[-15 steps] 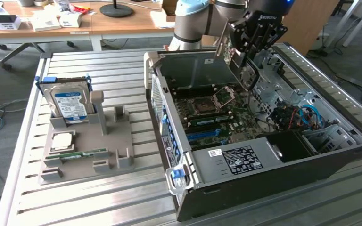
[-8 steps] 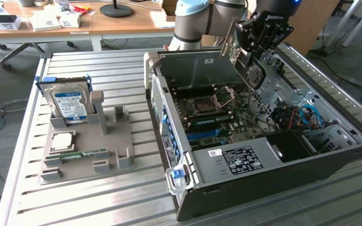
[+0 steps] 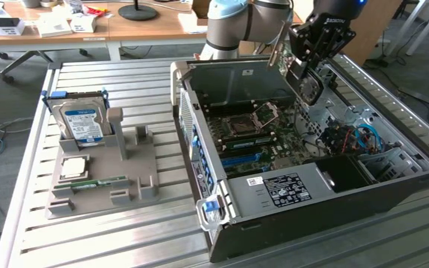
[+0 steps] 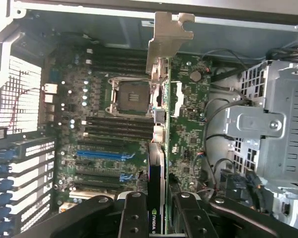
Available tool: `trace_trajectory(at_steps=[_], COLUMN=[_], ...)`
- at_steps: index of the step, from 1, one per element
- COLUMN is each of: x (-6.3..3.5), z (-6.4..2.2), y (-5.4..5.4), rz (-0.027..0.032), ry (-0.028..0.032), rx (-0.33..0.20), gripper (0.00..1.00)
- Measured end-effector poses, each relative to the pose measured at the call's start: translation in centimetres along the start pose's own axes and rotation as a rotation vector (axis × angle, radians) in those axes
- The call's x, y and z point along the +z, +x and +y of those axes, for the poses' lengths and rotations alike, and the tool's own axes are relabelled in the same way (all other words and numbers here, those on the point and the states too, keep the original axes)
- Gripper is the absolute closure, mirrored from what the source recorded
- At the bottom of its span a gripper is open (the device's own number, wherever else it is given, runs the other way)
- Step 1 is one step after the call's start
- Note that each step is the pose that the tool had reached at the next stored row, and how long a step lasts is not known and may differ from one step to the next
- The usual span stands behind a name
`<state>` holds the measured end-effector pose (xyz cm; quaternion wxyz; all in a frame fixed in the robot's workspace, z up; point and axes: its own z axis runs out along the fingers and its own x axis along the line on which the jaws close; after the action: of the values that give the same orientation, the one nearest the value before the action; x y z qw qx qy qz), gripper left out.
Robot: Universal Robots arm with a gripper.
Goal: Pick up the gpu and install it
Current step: 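Pick up the gpu and move the gpu toward the slot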
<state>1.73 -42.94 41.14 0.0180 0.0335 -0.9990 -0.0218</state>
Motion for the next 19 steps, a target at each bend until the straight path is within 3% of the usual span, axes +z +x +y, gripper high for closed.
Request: trace_trajectory(at_steps=[19], x=[-0.17], z=[-0.29], y=[-4.3], rz=[0.0001], ry=[0.0001], rx=[-0.003], gripper=[0.74])
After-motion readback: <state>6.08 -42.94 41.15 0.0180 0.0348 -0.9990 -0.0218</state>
